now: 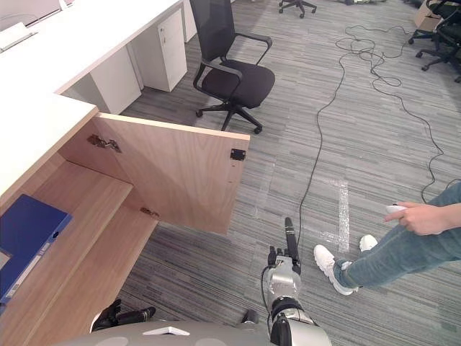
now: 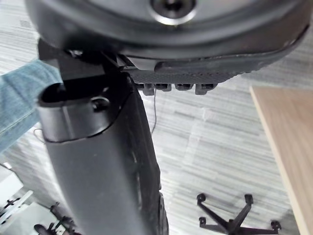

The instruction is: Walk over to the cabinet, pick up the folder, carry it to the office cabinet, place the folder inside the office cabinet, then close the office cabinet door

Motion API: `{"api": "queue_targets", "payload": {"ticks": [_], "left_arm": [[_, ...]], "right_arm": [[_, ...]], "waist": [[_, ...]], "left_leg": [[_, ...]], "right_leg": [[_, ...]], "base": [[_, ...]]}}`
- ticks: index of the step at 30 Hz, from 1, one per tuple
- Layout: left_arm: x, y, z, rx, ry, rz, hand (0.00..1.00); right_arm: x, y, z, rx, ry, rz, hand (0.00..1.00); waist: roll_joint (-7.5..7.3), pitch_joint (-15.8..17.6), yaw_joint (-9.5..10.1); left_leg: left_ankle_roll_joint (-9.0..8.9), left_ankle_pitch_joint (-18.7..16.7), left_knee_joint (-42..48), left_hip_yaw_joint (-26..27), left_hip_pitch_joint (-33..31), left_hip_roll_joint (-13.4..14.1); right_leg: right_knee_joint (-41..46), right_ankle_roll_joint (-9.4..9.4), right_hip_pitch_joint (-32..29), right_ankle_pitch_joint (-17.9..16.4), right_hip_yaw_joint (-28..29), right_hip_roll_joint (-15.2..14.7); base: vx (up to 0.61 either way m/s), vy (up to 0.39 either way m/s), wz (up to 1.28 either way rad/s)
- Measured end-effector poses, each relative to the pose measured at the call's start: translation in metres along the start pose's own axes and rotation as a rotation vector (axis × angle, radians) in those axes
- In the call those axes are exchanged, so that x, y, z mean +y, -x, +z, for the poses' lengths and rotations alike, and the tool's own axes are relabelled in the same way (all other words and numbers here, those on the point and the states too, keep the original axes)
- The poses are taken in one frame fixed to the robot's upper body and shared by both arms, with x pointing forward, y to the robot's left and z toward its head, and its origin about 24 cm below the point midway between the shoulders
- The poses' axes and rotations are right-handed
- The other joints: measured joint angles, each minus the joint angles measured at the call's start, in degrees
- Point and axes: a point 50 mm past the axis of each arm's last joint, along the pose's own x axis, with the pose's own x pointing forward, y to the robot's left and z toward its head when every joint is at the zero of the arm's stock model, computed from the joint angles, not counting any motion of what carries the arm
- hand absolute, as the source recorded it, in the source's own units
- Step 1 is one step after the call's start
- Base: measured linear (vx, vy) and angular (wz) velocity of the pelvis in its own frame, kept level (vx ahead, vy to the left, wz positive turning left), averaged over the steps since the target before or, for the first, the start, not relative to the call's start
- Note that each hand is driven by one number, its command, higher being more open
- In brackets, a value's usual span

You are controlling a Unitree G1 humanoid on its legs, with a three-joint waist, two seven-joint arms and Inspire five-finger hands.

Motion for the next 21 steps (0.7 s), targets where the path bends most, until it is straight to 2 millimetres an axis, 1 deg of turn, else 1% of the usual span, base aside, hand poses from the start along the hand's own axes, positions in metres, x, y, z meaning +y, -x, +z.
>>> {"api": "queue_targets", "payload": {"ticks": [1,2,4,6,7,8,11,12,14,15,18,21], "left_arm": [[0.001,0.0,0.0,0.0,0.002,0.004,1.0],[0.001,0.0,0.0,0.002,0.005,0.005,1.0],[0.001,0.0,-0.002,0.009,0.008,0.005,1.0],[0.001,0.0,-0.005,0.022,0.007,-0.001,1.0],[0.001,0.0,-0.005,0.022,0.007,-0.002,1.0],[0.001,0.0,-0.005,0.021,0.007,-0.005,1.0],[0.002,0.0,-0.004,0.019,0.006,-0.004,1.0],[0.003,0.001,-0.005,0.021,0.011,0.0,1.0],[0.004,0.001,-0.006,0.025,0.027,0.006,1.0],[0.004,0.001,-0.006,0.024,0.028,0.006,1.0],[0.004,0.001,-0.007,0.026,0.034,0.008,1.0],[0.004,0.001,-0.007,0.026,0.037,0.006,1.0]], "right_arm": [[0.003,-0.002,0.005,-0.01,0.021,0.003,1.0],[0.007,-0.004,0.011,-0.015,0.146,0.007,1.0],[0.012,-0.007,0.02,-0.018,0.309,0.023,1.0],[0.031,-0.012,0.031,-0.036,0.623,0.061,1.0],[0.036,-0.013,0.034,-0.047,0.684,0.075,1.0],[0.049,-0.012,0.038,-0.08,0.798,0.121,1.0],[0.07,-0.01,0.04,-0.134,0.894,0.192,1.0],[0.079,-0.01,0.041,-0.162,0.957,0.215,1.0],[0.096,-0.009,0.043,-0.212,1.04,0.25,1.0],[0.1,-0.009,0.046,-0.229,1.061,0.259,1.0],[0.116,-0.009,0.051,-0.256,1.06,0.291,1.0],[0.122,-0.009,0.051,-0.229,1.002,0.328,1.0]], "waist": [[-0.04,0.0,0.04],[-0.05,0.0,0.04],[-0.05,0.0,-0.04],[-0.05,0.0,-0.33],[-0.05,0.0,-0.34],[-0.13,-0.1,-0.53],[-0.33,-0.1,-1.05],[-0.36,-0.1,-1.18],[-0.38,-0.1,-1.3],[-0.39,-0.1,-1.23],[-0.41,-0.1,-1.24],[-0.41,-0.1,-1.26]], "left_leg": [[0.0,0.0,0.0,0.0,0.0,-0.1],[0.05,0.0,0.0,0.0,0.0,-0.2],[0.14,0.1,0.0,0.0,0.0,-0.4],[0.35,0.2,0.0,0.0,0.1,-0.8],[0.37,0.2,0.0,0.0,0.0,-0.8],[0.49,0.3,0.0,0.1,-0.2,-0.8],[0.7,0.4,0.0,0.0,-0.7,-0.9],[0.82,0.5,0.0,0.0,-0.8,-0.9],[0.9,0.6,0.0,0.0,-0.8,-0.9],[0.89,0.7,0.0,0.0,-0.8,-0.9],[0.8,1.1,-0.1,0.0,-0.9,-0.9],[0.8,1.2,-0.2,-0.1,-1.0,-0.9]], "right_leg": [[0.0,0.06,0.0,0.0,0.0,-0.1],[0.0,0.13,0.0,0.1,0.0,-0.2],[0.0,0.25,0.0,0.2,0.2,-0.4],[0.0,0.12,-0.2,0.6,0.8,-0.8],[0.0,0.04,-0.4,0.8,1.0,-0.8],[0.0,-0.12,-0.8,1.2,1.1,-0.8],[0.0,-0.14,-1.2,1.6,1.1,-0.8],[0.0,-0.15,-1.3,1.7,1.2,-0.8],[0.0,-0.1,-1.4,1.8,1.5,-0.8],[0.0,-0.08,-1.4,1.8,1.5,-0.8],[0.0,-0.01,-1.6,1.8,1.7,-0.8],[0.0,0.02,-1.7,1.9,1.7,-0.8]], "base": [[0.0,0.0,0.0],[0.0,0.0,0.0],[-0.01,0.005,-0.02],[-0.05,0.018,-0.09],[-0.07,0.014,-0.11],[-0.05,0.004,-0.05],[-0.06,-0.006,-0.01],[-0.07,-0.014,-0.01],[-0.08,-0.019,-0.03],[-0.08,-0.024,-0.03],[-0.06,-0.021,-0.01],[-0.01,-0.006,0.0]]}}
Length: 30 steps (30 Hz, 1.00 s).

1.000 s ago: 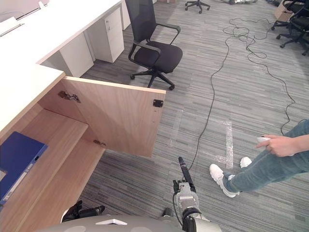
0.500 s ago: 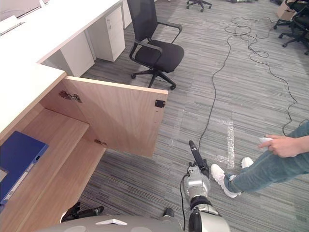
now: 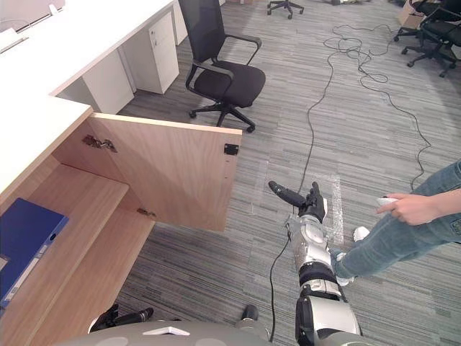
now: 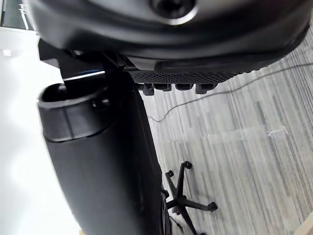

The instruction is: Walk over to the cabinet, pick up the folder, carry it to the office cabinet, place the folder inside the office cabinet, then close the office cabinet door

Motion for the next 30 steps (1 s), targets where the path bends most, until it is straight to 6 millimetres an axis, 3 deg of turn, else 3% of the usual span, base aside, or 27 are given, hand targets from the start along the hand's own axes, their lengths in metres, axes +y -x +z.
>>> {"api": "queue_targets", "payload": {"ticks": [4,6,10,11,14,18,22,27,30], "left_arm": [[0.001,0.0,0.0,0.001,0.009,-0.001,1.0],[0.001,0.0,-0.001,0.001,0.017,-0.003,1.0],[0.002,0.001,-0.004,0.009,0.051,-0.004,1.0],[0.003,0.003,-0.006,0.004,0.054,-0.003,1.0],[0.004,0.003,-0.006,-0.007,0.063,0.001,1.0],[0.008,0.003,-0.007,-0.006,0.078,0.01,1.0],[0.008,0.003,-0.007,-0.005,0.085,0.006,1.0],[0.008,0.003,-0.007,-0.008,0.086,0.0,1.0],[0.009,0.003,-0.005,-0.018,0.093,0.0,1.0]], "right_arm": [[0.016,-0.005,0.011,-0.007,-0.149,0.064,1.0],[0.029,-0.008,0.023,-0.03,-0.131,0.11,1.0],[0.057,-0.019,0.067,-0.136,0.122,0.24,1.0],[0.063,-0.021,0.086,-0.193,0.229,0.273,1.0],[0.068,-0.023,0.115,-0.271,0.389,0.305,1.0],[0.073,-0.026,0.126,-0.278,0.472,0.323,1.0],[0.077,-0.025,0.123,-0.271,0.554,0.351,1.0],[0.087,-0.024,0.128,-0.287,0.826,0.409,1.0],[0.101,-0.021,0.121,-0.275,1.023,0.505,1.0]], "waist": [[-0.08,0.1,-0.07],[-0.16,0.1,-0.1],[-0.33,0.2,0.23],[-0.44,0.3,0.38],[-0.84,0.5,1.41],[-1.72,1.2,1.55],[-1.68,1.4,1.51],[-1.64,1.7,1.54],[-1.64,2.0,1.69]], "left_leg": [[0.09,0.2,0.1,-0.3,-0.4,0.0],[0.13,0.3,0.2,-0.7,-0.7,0.0],[0.21,0.6,0.2,-1.3,-0.8,-0.1],[0.24,0.6,0.2,-1.5,-0.9,-0.1],[0.27,0.9,0.2,-2.1,-0.8,-0.1],[0.1,1.3,0.0,-2.8,-1.0,-0.1],[-0.1,1.8,-0.3,-2.9,-1.1,-0.1],[-0.43,3.2,-1.9,-3.5,-1.0,0.1],[-0.58,3.3,-2.0,-4.0,-1.1,0.3]], "right_leg": [[0.0,-0.1,-0.1,0.1,-0.2,0.0],[0.0,-0.23,-0.2,0.2,-0.6,0.0],[0.0,-0.54,-0.1,0.4,-0.7,-0.1],[0.0,-0.68,0.0,0.5,-0.8,-0.1],[0.0,-0.73,0.3,0.6,-0.8,-0.2],[0.0,-0.74,0.5,0.6,-1.0,-0.2],[0.0,-0.79,0.5,0.5,-1.0,-0.1],[0.0,-1.14,0.1,0.2,-1.1,0.2],[0.0,-1.31,0.1,0.1,-1.2,0.4]], "base": [[-0.01,-0.001,0.03],[-0.02,-0.002,0.1],[-0.02,0.004,0.08],[-0.03,0.009,0.09],[-0.03,0.007,0.1],[-0.03,-0.005,0.08],[-0.05,-0.012,0.02],[-0.05,-0.023,0.04],[-0.03,-0.014,0.05]]}}
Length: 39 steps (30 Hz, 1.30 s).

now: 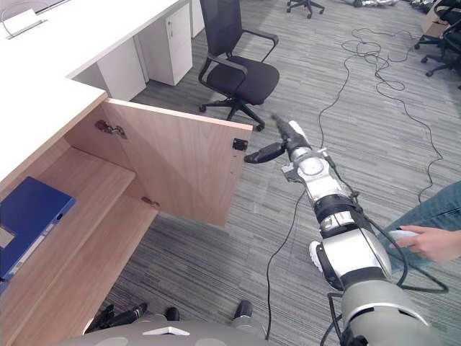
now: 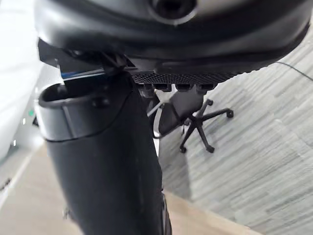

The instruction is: Walk over to the cabinet, pick up the folder, carry it to the office cabinet, place the folder inside the office cabinet, then close the office cabinet door

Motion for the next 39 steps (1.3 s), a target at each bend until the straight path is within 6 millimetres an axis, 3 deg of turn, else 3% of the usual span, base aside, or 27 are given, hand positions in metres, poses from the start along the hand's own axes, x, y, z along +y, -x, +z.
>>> {"api": "queue_targets", "payload": {"ticks": [4,11,19,27,30,33,39], "left_arm": [[0.002,0.0,0.005,-0.021,0.008,-0.004,1.0],[0.004,0.0,0.005,-0.025,0.014,0.006,1.0],[0.01,0.0,0.004,-0.022,0.012,0.028,1.0],[0.014,0.0,0.004,-0.019,0.033,0.056,1.0],[0.015,0.0,0.004,-0.018,0.034,0.072,1.0],[0.015,0.0,0.004,-0.018,0.032,0.09,1.0],[0.017,0.0,-0.001,0.003,0.032,0.104,1.0]], "right_arm": [[0.021,-0.001,0.002,0.007,0.169,0.152,1.0],[0.007,0.007,0.002,0.009,0.414,0.185,1.0],[0.002,0.012,0.009,-0.021,0.502,0.206,1.0],[0.018,0.011,0.031,-0.126,0.512,0.235,1.0],[0.029,0.016,0.039,-0.206,0.444,0.209,1.0],[0.055,0.02,0.044,-0.276,0.303,0.212,1.0],[0.108,0.039,0.059,-0.396,0.275,0.423,1.0]], "waist": [[-0.2,0.6,0.35],[-0.31,0.7,0.94],[-0.53,0.8,1.29],[-0.42,0.8,1.41],[-0.24,0.7,1.4],[0.09,0.6,1.33],[0.56,0.1,1.09]], "left_leg": [[0.04,0.2,0.1,-1.2,-0.8,0.0],[0.06,0.2,0.2,-2.3,-1.3,0.0],[0.01,0.1,0.8,-2.4,-1.9,0.5],[-1.08,0.2,1.3,-2.6,-2.3,3.5],[-1.8,0.4,1.3,-2.6,-2.3,5.0],[-2.37,0.5,1.3,-2.3,-2.1,6.8],[-3.07,0.8,2.3,-1.4,-1.8,9.8]], "right_leg": [[0.0,-0.06,-0.2,-0.1,-1.0,0.0],[0.0,-0.15,-0.2,-0.1,-1.1,0.0],[0.0,-0.13,-0.2,-0.1,-1.2,0.3],[0.0,-0.39,-0.3,-0.7,-1.1,3.3],[0.0,-1.12,-0.3,-1.3,-1.0,4.8],[0.0,-1.97,-0.3,-1.9,-0.9,6.7],[0.0,-3.4,-0.3,-3.3,-0.1,9.4]], "base": [[0.0,0.005,0.13],[0.03,0.017,0.07],[-0.03,-0.003,0.0],[-0.04,-0.073,-0.03],[-0.02,-0.088,-0.05],[-0.02,-0.085,-0.13],[-0.02,-0.059,-0.14]]}}
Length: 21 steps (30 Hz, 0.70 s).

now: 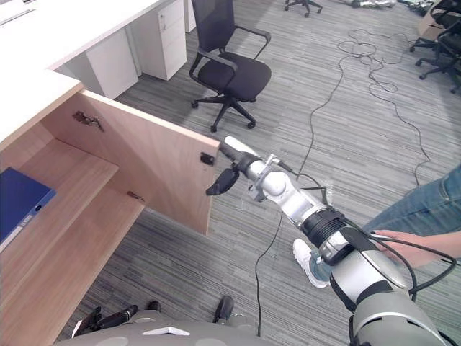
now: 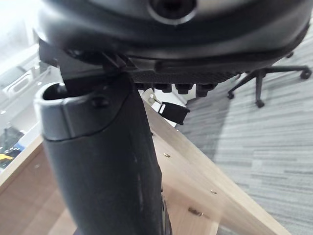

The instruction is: Walk over to the cabinet, pick up the folder, carry it to the office cabinet, place the folder inside the office cabinet, then close the office cabinet door

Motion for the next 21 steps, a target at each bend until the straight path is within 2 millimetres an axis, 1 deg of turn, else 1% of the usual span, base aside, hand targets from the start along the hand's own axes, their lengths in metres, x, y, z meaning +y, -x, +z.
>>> {"api": "queue_targets", "payload": {"ticks": [1,2,3,5,6,7,8,9,10,11,12,13,14,15,16,17,18,19,21], "left_arm": [[0.0,0.0,-0.001,0.004,0.0,0.0,1.0],[-0.001,0.0,-0.003,0.014,-0.001,-0.002,1.0],[-0.001,0.001,-0.005,0.02,-0.001,-0.002,1.0],[-0.001,0.001,-0.006,0.026,-0.003,-0.003,1.0],[-0.001,0.001,-0.006,0.025,-0.004,-0.005,1.0],[-0.004,0.001,-0.006,0.024,-0.001,-0.011,1.0],[-0.005,0.001,-0.008,0.031,0.001,-0.014,1.0],[-0.005,0.002,-0.008,0.035,0.001,-0.014,1.0],[-0.005,0.002,-0.009,0.039,0.004,-0.012,1.0],[-0.003,0.002,-0.011,0.044,0.01,-0.006,1.0],[-0.002,0.002,-0.012,0.047,0.019,0.0,1.0],[0.002,0.002,-0.013,0.052,0.034,0.016,1.0],[0.006,0.003,-0.014,0.055,0.045,0.028,1.0],[0.01,0.003,-0.015,0.059,0.06,0.044,1.0],[0.011,0.003,-0.016,0.061,0.063,0.049,1.0],[0.015,0.003,-0.017,0.064,0.074,0.06,1.0],[0.016,0.003,-0.017,0.064,0.076,0.063,1.0],[0.018,0.003,-0.017,0.066,0.083,0.071,1.0],[0.021,0.004,-0.018,0.068,0.081,0.077,1.0]], "right_arm": [[0.006,0.0,0.004,-0.015,0.012,0.035,1.0],[0.017,0.0,0.011,-0.047,0.024,0.114,1.0],[0.022,-0.001,0.015,-0.063,0.039,0.162,1.0],[0.047,-0.001,0.035,-0.149,0.101,0.345,1.0],[0.053,0.0,0.04,-0.175,0.115,0.387,1.0],[0.065,-0.002,0.05,-0.213,0.142,0.456,1.0],[0.075,-0.003,0.057,-0.254,0.199,0.53,1.0],[0.079,-0.003,0.061,-0.275,0.23,0.569,1.0],[0.087,0.0,0.07,-0.321,0.247,0.612,1.0],[0.093,0.003,0.079,-0.373,0.3,0.661,1.0],[0.096,0.006,0.083,-0.397,0.328,0.695,1.0],[0.103,0.011,0.088,-0.433,0.359,0.765,1.0],[0.107,0.015,0.089,-0.451,0.374,0.807,1.0],[0.111,0.02,0.088,-0.457,0.394,0.849,1.0],[0.112,0.022,0.087,-0.457,0.415,0.86,1.0],[0.109,0.027,0.083,-0.443,0.436,0.874,1.0],[0.108,0.028,0.082,-0.438,0.44,0.874,1.0],[0.102,0.03,0.078,-0.42,0.452,0.87,1.0],[0.092,0.034,0.071,-0.383,0.462,0.851,1.0]], "waist": [[0.08,-0.3,0.0],[0.27,-1.2,0.0],[0.34,-1.8,-0.01],[0.27,-4.3,0.02],[0.23,-5.1,0.07],[0.25,-5.8,0.19],[0.24,-6.6,0.56],[0.11,-6.9,0.8],[-0.3,-7.3,1.65],[-1.01,-7.8,2.51],[-1.43,-7.9,2.77],[-2.27,-8.4,3.27],[-2.81,-8.6,3.39],[-3.65,-9.0,3.37],[-4.13,-9.2,3.37],[-4.86,-9.3,3.42],[-5.11,-9.3,3.41],[-5.69,-9.3,3.4],[-6.22,-9.2,3.51]], "left_leg": [[-0.01,0.0,0.1,0.0,0.0,0.2],[-0.16,0.3,0.2,0.1,-0.1,0.5],[-0.44,0.5,0.4,0.1,-0.2,0.7],[-0.39,0.6,1.4,0.0,-1.6,1.3],[-0.33,0.6,1.5,0.0,-2.1,1.4],[-0.26,0.7,1.1,-0.2,-2.5,1.4],[-0.26,0.7,0.5,-0.6,-2.9,1.4],[-0.3,0.7,0.0,-0.8,-2.9,1.4],[-0.88,1.1,-0.8,-1.0,-2.9,1.4],[-1.58,1.5,-1.5,-1.3,-3.0,1.3],[-1.81,1.6,-1.8,-1.4,-3.0,1.1],[-2.27,1.9,-2.3,-1.6,-3.0,0.8],[-2.32,1.9,-2.4,-1.9,-3.1,0.5],[-2.33,1.9,-2.6,-2.2,-3.2,0.1],[-2.35,1.9,-2.7,-2.2,-3.2,-0.1],[-2.49,2.0,-3.2,-2.2,-3.1,-0.5],[-2.48,2.0,-3.2,-2.2,-3.1,-0.6],[-2.45,2.0,-3.2,-2.1,-3.1,-0.9],[-2.04,1.7,-3.3,-1.8,-2.9,-1.3]], "right_leg": [[0.0,-0.12,0.0,-0.1,0.1,0.2],[0.0,-0.43,0.0,-0.3,0.1,0.6],[0.0,-0.63,-0.1,-0.5,0.1,0.7],[-0.3,-1.2,-0.6,-0.9,-0.3,1.3],[-0.3,-1.29,-0.9,-1.0,-0.7,1.3],[-0.3,-1.47,-1.1,-1.2,-1.3,1.4],[-0.3,-1.52,-1.4,-1.3,-1.9,1.5],[-0.3,-1.53,-1.5,-1.3,-2.3,1.5],[-0.3,-1.5,-1.7,-1.3,-2.7,1.5],[-0.1,-1.45,-2.0,-1.3,-2.9,1.3],[0.0,-1.41,-2.1,-1.2,-3.1,1.2],[0.0,-1.32,-2.1,-1.1,-3.3,0.9],[0.0,-1.25,-2.1,-1.1,-3.6,0.6],[0.0,-1.08,-2.1,-0.9,-3.9,0.2],[0.0,-1.0,-2.1,-0.8,-3.9,0.2],[0.0,-0.77,-2.1,-0.7,-3.9,-0.2],[0.0,-0.71,-2.1,-0.6,-3.9,-0.3],[0.0,-0.51,-2.1,-0.5,-3.9,-0.6],[0.0,-0.24,-2.1,-0.3,-3.5,-1.0]], "base": [[-0.01,-0.035,-0.1],[0.0,-0.026,-0.03],[0.0,0.0,0.0],[0.01,-0.007,0.14],[0.02,0.027,0.33],[0.02,0.042,0.37],[0.03,0.056,0.35],[0.03,0.099,0.29],[0.05,0.14,0.22],[0.06,0.15,0.2],[0.06,0.144,0.16],[0.05,0.118,0.15],[0.06,0.151,0.19],[0.05,0.12,0.15],[0.06,0.157,0.11],[0.04,0.127,0.03],[0.03,0.15,0.01],[0.02,0.126,-0.01],[0.02,0.116,-0.06]]}}
